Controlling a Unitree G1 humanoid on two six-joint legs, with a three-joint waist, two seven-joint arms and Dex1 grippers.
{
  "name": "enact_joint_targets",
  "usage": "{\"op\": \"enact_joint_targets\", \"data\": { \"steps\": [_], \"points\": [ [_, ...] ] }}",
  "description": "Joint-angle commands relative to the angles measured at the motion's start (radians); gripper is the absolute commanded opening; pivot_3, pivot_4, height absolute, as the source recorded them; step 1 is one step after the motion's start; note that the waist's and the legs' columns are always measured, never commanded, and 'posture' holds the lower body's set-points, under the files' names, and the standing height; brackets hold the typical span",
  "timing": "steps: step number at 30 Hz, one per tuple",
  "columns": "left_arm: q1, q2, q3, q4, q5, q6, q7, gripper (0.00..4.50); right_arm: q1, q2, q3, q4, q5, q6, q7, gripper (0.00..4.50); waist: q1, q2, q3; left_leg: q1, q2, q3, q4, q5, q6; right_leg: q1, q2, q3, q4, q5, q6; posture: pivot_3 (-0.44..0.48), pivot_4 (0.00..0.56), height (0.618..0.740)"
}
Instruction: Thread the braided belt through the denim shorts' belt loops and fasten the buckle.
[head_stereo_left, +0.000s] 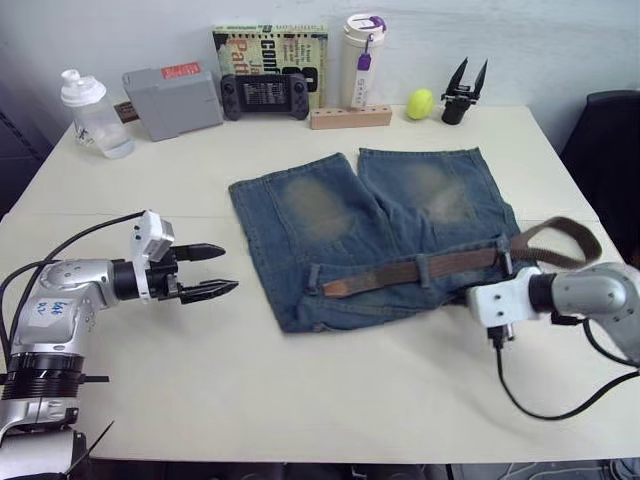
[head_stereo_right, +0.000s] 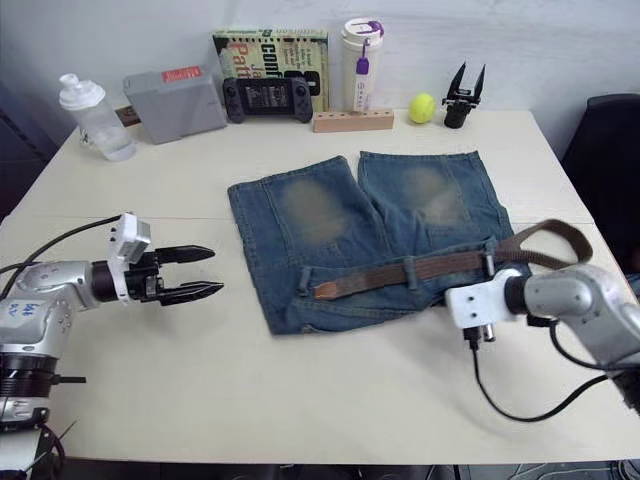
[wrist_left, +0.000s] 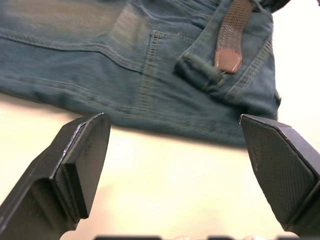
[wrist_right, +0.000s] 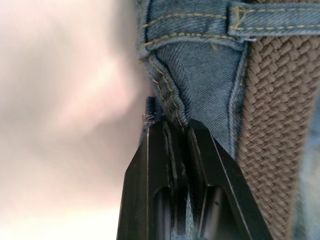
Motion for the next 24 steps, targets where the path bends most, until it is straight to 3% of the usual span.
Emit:
{"op": "enact_joint_targets", "data": {
  "steps": [1,5,10,14,17,20,22,24],
  "points": [
    [-0.011,-0.013,-0.008,-0.04,-0.003,0.001,0.002,4.5,-0.15,0.051,0.035,0.236,-0.163,-0.173,-0.054,0.19,-0.011,0.0,0.0,0.0,0.0,0.0,0.0,0.0,0.0,0.0,0.0,0.0,0.0,0.0,0.0,0.0,0.15,0.693],
    [-0.014,-0.031,-0.03,-0.063,-0.002,0.008,0.001,4.5,-0.33,0.117,0.112,0.494,-0.37,-0.271,-0.192,0.19,-0.022,0.001,0.0,0.0,0.001,0.001,0.002,0.001,-0.003,-0.001,0.001,0.001,0.002,-0.001,-0.001,0.0,0.15,0.693],
    [-0.018,-0.045,-0.039,-0.084,-0.011,0.024,0.007,4.5,-0.372,0.15,0.092,0.554,-0.364,-0.292,-0.227,0.19,-0.018,0.001,0.0,-0.001,0.001,0.001,0.007,0.001,-0.004,-0.002,0.001,0.002,0.007,-0.002,-0.003,0.0,0.15,0.693],
    [-0.032,-0.057,-0.058,-0.097,-0.014,0.038,-0.006,4.5,-0.304,0.097,0.028,0.408,-0.268,-0.196,-0.118,1.66,-0.015,0.001,0.001,-0.001,0.001,0.001,0.009,0.0,-0.003,-0.001,0.001,0.002,0.007,-0.002,-0.003,0.0,0.15,0.693],
    [-0.053,-0.065,-0.069,-0.118,-0.028,0.063,-0.02,4.5,-0.21,0.031,-0.082,0.106,-0.102,0.04,0.024,3.26,-0.014,0.003,0.002,-0.002,0.001,0.0,0.009,0.0,-0.003,-0.001,0.001,0.001,0.008,-0.002,-0.003,0.0,0.15,0.693],
    [-0.07,-0.072,-0.08,-0.146,-0.043,0.093,-0.033,4.5,-0.118,0.014,-0.214,-0.187,0.101,0.396,0.102,4.45,-0.015,0.005,0.003,-0.002,0.002,-0.001,0.009,0.0,-0.003,-0.001,0.001,0.001,0.008,-0.002,-0.003,0.0,0.15,0.693],
    [-0.078,-0.076,-0.087,-0.16,-0.04,0.099,-0.032,4.5,-0.06,0.059,-0.306,-0.372,0.283,0.728,0.078,4.45,-0.018,0.005,0.003,-0.001,0.002,-0.001,0.009,0.0,-0.003,-0.001,0.001,0.001,0.008,-0.002,-0.003,0.0,0.15,0.693],
    [-0.09,-0.087,-0.102,-0.181,-0.025,0.094,-0.009,4.5,0.004,0.202,-0.437,-0.543,0.603,1.105,-0.09,4.45,-0.019,0.005,0.003,-0.001,0.003,-0.003,0.009,-0.001,-0.003,0.0,0.002,0.0,0.008,-0.002,-0.003,0.0,0.15,0.693]
  ]
}}
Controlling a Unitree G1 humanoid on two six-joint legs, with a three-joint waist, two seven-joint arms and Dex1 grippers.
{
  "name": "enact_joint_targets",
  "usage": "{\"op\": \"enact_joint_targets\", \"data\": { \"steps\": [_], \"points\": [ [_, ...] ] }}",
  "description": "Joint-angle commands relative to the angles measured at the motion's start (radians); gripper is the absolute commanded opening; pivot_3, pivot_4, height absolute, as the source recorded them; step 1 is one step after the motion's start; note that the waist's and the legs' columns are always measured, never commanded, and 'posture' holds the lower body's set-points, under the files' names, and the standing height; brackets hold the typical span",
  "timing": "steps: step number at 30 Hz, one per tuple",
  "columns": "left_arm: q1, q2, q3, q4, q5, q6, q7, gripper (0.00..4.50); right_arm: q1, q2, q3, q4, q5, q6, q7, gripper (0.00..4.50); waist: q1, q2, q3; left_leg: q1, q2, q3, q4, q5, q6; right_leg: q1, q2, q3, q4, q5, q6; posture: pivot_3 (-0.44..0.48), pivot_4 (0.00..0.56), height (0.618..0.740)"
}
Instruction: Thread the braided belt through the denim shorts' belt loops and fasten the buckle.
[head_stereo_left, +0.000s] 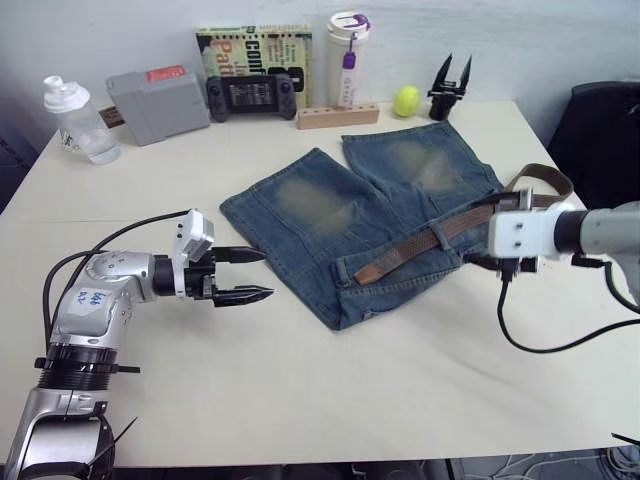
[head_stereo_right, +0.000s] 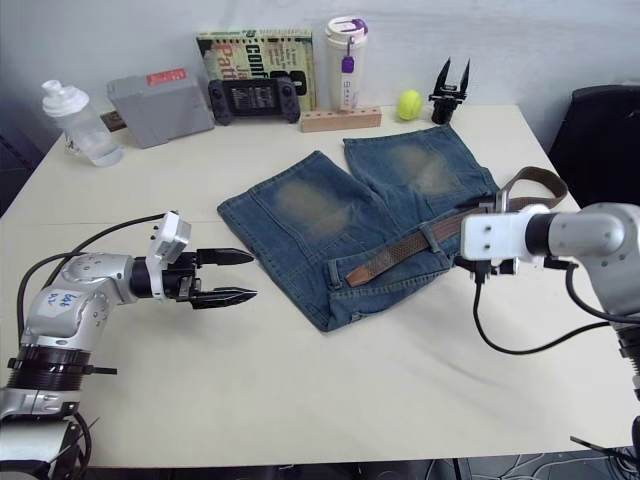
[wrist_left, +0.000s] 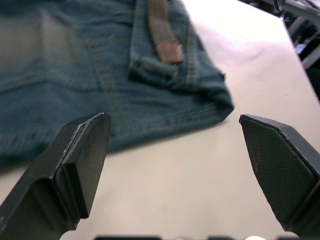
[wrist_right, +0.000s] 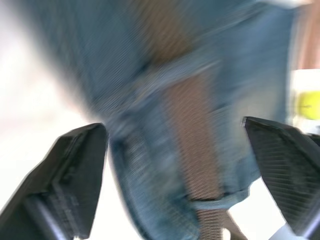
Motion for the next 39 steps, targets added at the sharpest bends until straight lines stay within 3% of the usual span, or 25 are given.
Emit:
{"op": "enact_joint_targets", "data": {
  "steps": [1,3,6,8,13,15,17,25,39],
  "points": [
    [-0.025,-0.012,-0.013,-0.06,0.007,-0.005,0.027,4.5,0.105,0.217,-0.225,-0.314,0.51,0.617,-0.243,4.45,0.001,-0.002,-0.001,0.0,0.0,0.0,0.0,0.0,0.0,0.0,0.0,0.0,0.0,0.0,0.0,0.0,0.15,0.693],
    [-0.028,-0.022,-0.018,-0.08,0.013,-0.006,0.049,4.5,0.133,0.33,-0.331,-0.379,0.664,0.845,-0.379,4.45,0.002,-0.004,-0.002,0.0,0.001,-0.002,-0.001,0.0,0.0,0.001,0.0,-0.001,0.0,0.0,-0.001,0.0,0.15,0.693],
    [-0.03,-0.038,-0.015,-0.114,0.005,0.015,0.084,4.5,0.177,0.452,-0.463,-0.37,1.122,1.074,-0.683,4.45,0.006,-0.003,-0.002,-0.002,-0.001,-0.004,-0.001,-0.001,-0.001,0.001,-0.002,-0.002,0.0,-0.001,-0.002,0.0,0.15,0.693],
    [-0.025,-0.043,-0.015,-0.14,0.002,0.024,0.103,4.5,0.261,0.47,-0.436,-0.342,1.442,1.023,-0.907,4.45,0.01,-0.003,-0.001,-0.002,-0.002,-0.004,-0.001,-0.001,0.0,0.001,-0.002,-0.002,0.0,-0.001,-0.002,0.0,0.15,0.693],
    [-0.004,-0.045,-0.02,-0.182,0.006,0.033,0.134,4.5,0.365,0.531,-0.319,-0.301,1.864,0.848,-1.337,4.45,0.016,-0.002,-0.001,-0.002,-0.002,-0.003,0.0,-0.002,0.003,0.001,-0.002,-0.002,-0.001,-0.001,-0.002,0.0,0.15,0.693],
    [0.003,-0.046,-0.018,-0.193,0.007,0.037,0.148,4.5,0.354,0.52,-0.286,-0.311,1.857,0.837,-1.368,4.45,0.008,-0.002,-0.001,-0.002,-0.002,-0.001,0.0,-0.003,0.004,0.0,-0.001,-0.001,0.0,-0.001,-0.001,0.0,0.15,0.693],
    [0.009,-0.046,-0.015,-0.202,0.005,0.043,0.161,4.5,0.324,0.489,-0.263,-0.346,1.703,0.848,-1.297,4.45,0.004,-0.002,-0.001,-0.001,-0.002,-0.001,0.0,-0.003,0.004,0.0,-0.001,-0.001,0.0,-0.001,0.0,0.0,0.15,0.693],
    [0.035,-0.033,-0.018,-0.23,0.016,0.042,0.181,4.5,0.312,0.567,-0.227,-0.237,1.869,0.726,-1.44,4.45,0.005,-0.002,-0.001,-0.002,-0.001,-0.002,-0.001,-0.003,0.004,0.0,0.0,-0.001,-0.001,-0.001,0.0,0.0,0.15,0.693],
    [0.024,-0.014,-0.008,-0.229,0.013,0.048,0.188,4.5,0.236,0.636,-0.219,-0.076,1.726,0.706,-1.387,4.45,0.004,-0.002,-0.001,-0.002,-0.001,-0.002,-0.002,-0.003,0.005,-0.001,0.0,-0.001,-0.001,-0.001,0.0,0.0,0.15,0.693]
  ]
}}
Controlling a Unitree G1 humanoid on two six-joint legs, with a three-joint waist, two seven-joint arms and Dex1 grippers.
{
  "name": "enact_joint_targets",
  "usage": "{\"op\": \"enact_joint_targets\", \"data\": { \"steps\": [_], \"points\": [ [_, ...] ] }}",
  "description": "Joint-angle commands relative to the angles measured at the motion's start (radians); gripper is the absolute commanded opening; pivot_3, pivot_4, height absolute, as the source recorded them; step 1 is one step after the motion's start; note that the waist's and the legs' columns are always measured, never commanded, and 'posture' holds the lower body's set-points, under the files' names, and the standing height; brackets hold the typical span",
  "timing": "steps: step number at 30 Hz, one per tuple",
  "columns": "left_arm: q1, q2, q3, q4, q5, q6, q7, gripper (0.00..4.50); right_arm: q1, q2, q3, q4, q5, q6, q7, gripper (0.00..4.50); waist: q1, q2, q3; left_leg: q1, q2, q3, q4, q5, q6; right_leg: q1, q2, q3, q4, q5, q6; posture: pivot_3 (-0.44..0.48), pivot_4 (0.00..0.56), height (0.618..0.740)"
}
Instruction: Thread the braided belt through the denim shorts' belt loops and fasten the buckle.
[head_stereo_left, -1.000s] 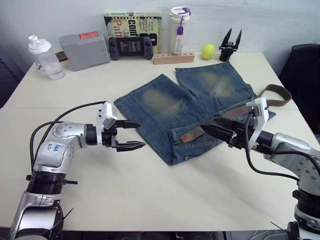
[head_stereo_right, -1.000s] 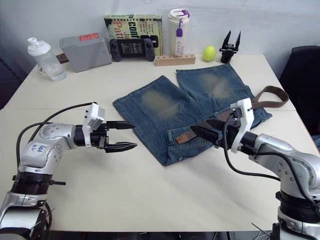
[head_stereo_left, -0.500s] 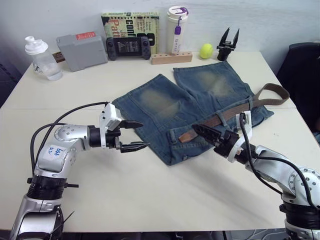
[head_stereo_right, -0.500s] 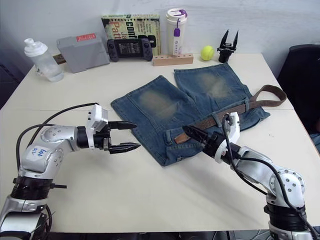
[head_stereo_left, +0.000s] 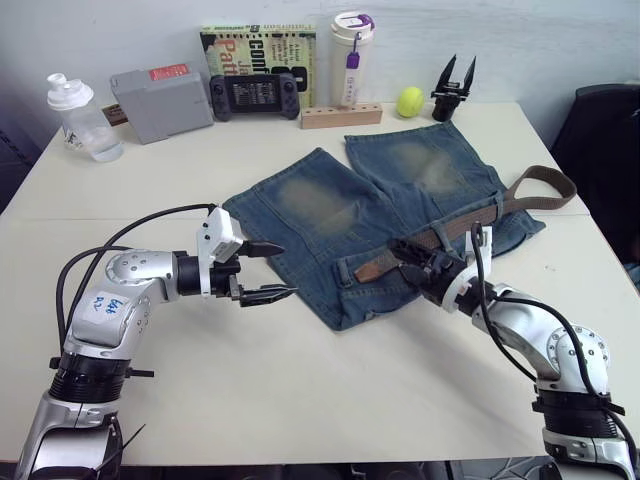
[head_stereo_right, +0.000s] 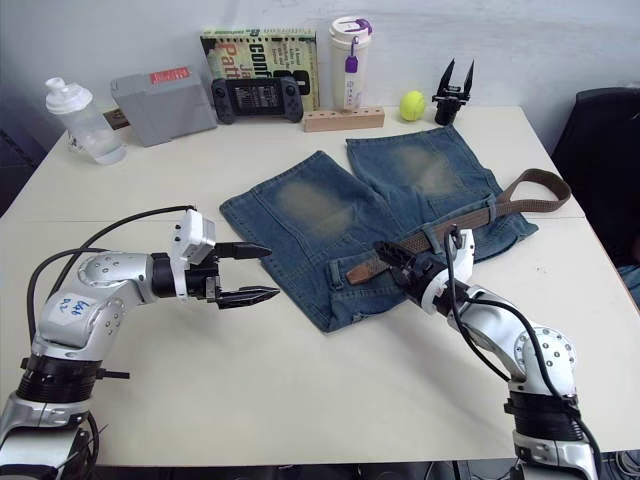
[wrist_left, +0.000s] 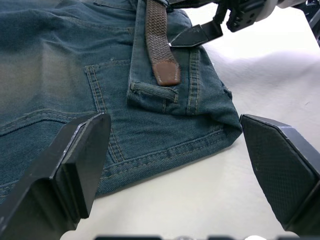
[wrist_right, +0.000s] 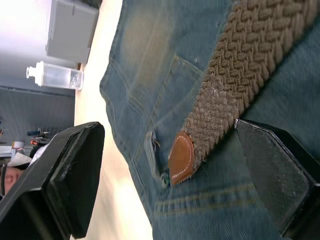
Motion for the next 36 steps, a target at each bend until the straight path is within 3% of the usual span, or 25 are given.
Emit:
{"op": "enact_joint_targets", "data": {
  "steps": [1,18,22,25,33,36],
  "points": [
    [-0.012,0.017,0.021,-0.02,-0.006,-0.006,-0.001,4.5,-0.007,0.018,-0.011,0.017,-0.036,0.002,0.029,4.45,0.0,0.0,0.0,0.0,0.0,0.0,0.0,0.0,0.0,0.0,0.0,0.0,0.0,0.0,0.0,0.0,0.15,0.693],
    [-0.009,0.022,0.024,-0.009,-0.002,-0.013,0.003,4.5,-0.093,0.092,-0.136,0.081,-0.056,-0.026,0.126,4.45,0.0,0.0,0.0,0.0,0.0,0.0,0.0,0.0,0.001,0.0,0.0,0.0,0.0,0.0,0.0,0.0,0.15,0.693],
    [-0.013,0.02,0.023,-0.001,0.0,-0.018,0.002,4.5,-0.109,0.086,-0.117,0.13,-0.141,0.001,0.14,4.45,-0.001,0.001,0.0,0.0,0.0,0.0,-0.001,0.0,0.001,0.0,0.0,0.0,0.0,0.0,0.0,0.0,0.15,0.693],
    [0.001,0.034,0.01,0.009,0.023,-0.042,-0.011,4.5,-0.098,0.096,-0.084,0.157,-0.253,0.003,0.18,3.67,-0.001,0.001,0.0,0.0,0.0,0.0,-0.001,0.0,0.001,0.0,0.0,0.0,0.0,0.0,0.0,0.0,0.15,0.693],
    [0.0,0.044,0.026,0.035,0.02,-0.053,-0.019,4.5,-0.074,0.145,-0.092,0.129,-0.288,0.032,0.202,0.14,-0.001,0.001,0.0,0.0,0.0,0.0,-0.001,0.0,0.001,-0.001,-0.001,0.0,0.0,0.0,0.0,0.0,0.15,0.693],
    [0.0,0.041,0.022,0.038,0.02,-0.058,-0.021,4.5,-0.063,0.146,-0.096,0.119,-0.286,0.057,0.203,0.05,-0.001,0.001,0.0,0.0,0.0,0.0,-0.001,0.0,0.001,-0.001,-0.001,0.0,0.0,0.0,0.0,0.0,0.15,0.693]
  ]
}}
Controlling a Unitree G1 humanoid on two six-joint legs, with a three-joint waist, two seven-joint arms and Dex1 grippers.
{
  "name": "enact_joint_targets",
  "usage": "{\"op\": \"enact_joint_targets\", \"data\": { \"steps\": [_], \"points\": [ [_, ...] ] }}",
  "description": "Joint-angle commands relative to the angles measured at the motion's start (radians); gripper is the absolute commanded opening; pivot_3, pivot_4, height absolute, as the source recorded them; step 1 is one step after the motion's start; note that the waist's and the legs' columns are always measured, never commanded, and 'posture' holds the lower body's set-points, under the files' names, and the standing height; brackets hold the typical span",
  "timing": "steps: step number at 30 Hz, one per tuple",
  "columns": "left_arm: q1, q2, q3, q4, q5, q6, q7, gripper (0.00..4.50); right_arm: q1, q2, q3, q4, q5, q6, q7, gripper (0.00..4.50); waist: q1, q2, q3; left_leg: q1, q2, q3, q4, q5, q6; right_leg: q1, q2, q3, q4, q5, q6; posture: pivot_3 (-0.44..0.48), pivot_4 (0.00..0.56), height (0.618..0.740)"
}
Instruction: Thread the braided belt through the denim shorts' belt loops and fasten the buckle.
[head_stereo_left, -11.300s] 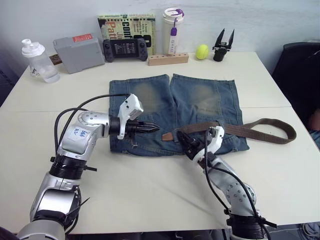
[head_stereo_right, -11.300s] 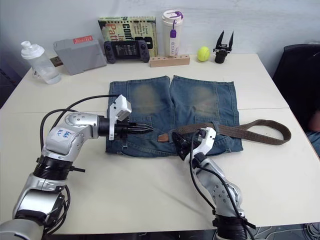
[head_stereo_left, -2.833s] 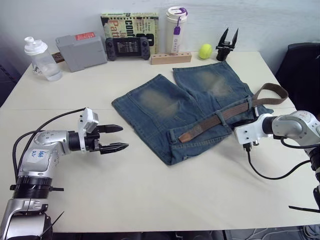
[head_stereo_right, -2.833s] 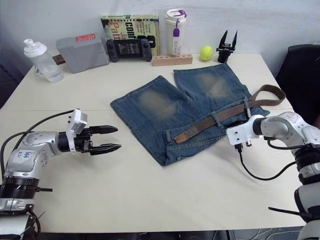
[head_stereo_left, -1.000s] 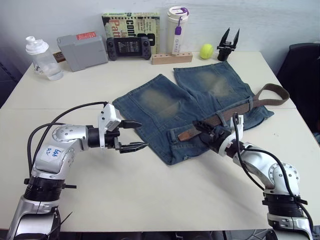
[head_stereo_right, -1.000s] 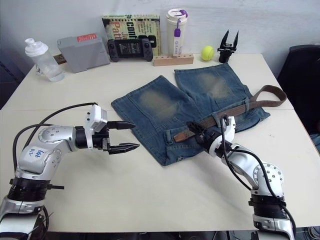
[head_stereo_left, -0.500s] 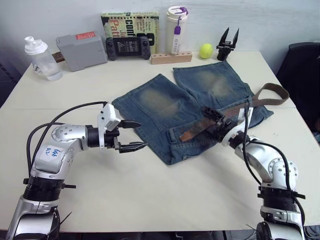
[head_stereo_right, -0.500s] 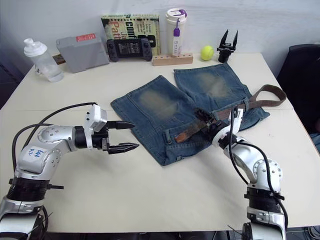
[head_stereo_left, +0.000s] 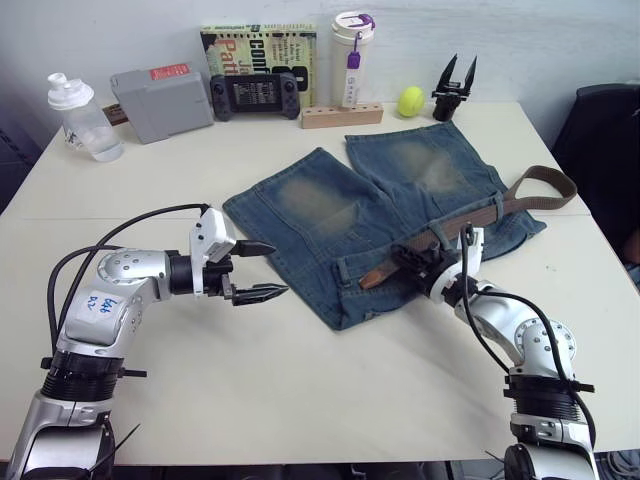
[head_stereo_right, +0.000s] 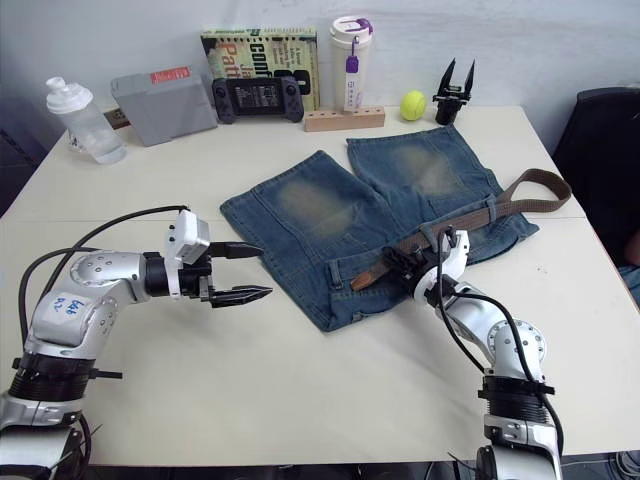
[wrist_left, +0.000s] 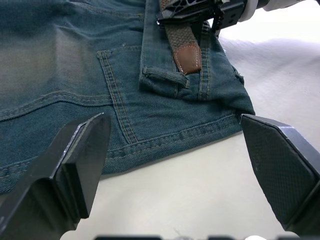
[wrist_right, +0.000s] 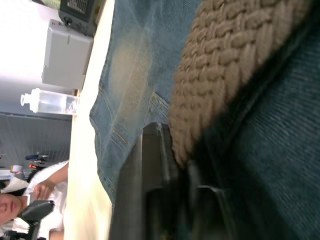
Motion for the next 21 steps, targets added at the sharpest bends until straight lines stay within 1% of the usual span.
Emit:
{"op": "enact_joint_targets", "data": {
  "steps": [1,5,8,11,16,21],
  "points": [
    [-0.003,0.009,0.019,-0.002,0.0,-0.022,-0.008,4.5,0.011,0.007,-0.017,-0.051,0.008,0.031,0.016,0.05,0.0,0.0,0.0,0.0,0.0,0.0,0.0,0.0,0.0,0.0,0.0,0.0,0.0,0.0,0.0,0.0,0.15,0.693],
    [-0.003,0.007,0.016,0.006,0.004,-0.03,-0.011,4.5,0.002,0.027,-0.04,-0.054,0.025,0.021,-0.002,0.05,-0.001,0.0,0.0,0.0,0.0,0.0,0.0,0.0,0.0,0.0,0.0,0.0,0.0,0.0,0.0,0.0,0.15,0.693],
    [-0.002,0.009,0.015,0.007,0.006,-0.033,-0.014,4.5,-0.032,0.086,-0.092,-0.073,0.061,-0.052,-0.009,0.05,-0.001,0.0,0.0,0.0,0.0,0.0,-0.001,0.0,0.0,0.0,0.0,0.0,0.0,0.0,0.0,0.0,0.15,0.693],
    [-0.001,0.01,0.014,0.008,0.007,-0.034,-0.013,4.5,-0.048,0.135,-0.121,-0.086,0.05,-0.104,0.006,0.05,-0.001,0.001,0.001,0.0,0.0,0.0,-0.002,0.0,0.0,0.0,0.0,0.0,0.0,0.0,0.0,0.0,0.15,0.693],
    [0.0,0.011,0.011,0.007,0.006,-0.033,-0.016,4.5,-0.03,0.169,-0.082,-0.076,-0.082,-0.152,0.064,0.05,-0.001,0.001,0.001,0.0,0.0,0.0,-0.002,0.0,0.0,0.0,0.0,0.0,-0.001,0.0,0.0,0.0,0.15,0.693],
    [-0.01,0.016,0.01,0.009,0.005,-0.027,-0.02,4.5,-0.04,0.216,-0.068,-0.048,-0.181,-0.203,0.111,0.05,-0.001,0.001,0.001,0.0,0.0,0.0,-0.003,0.0,0.0,0.0,0.0,0.0,0.0,0.0,0.0,0.0,0.15,0.693]
  ]
}}
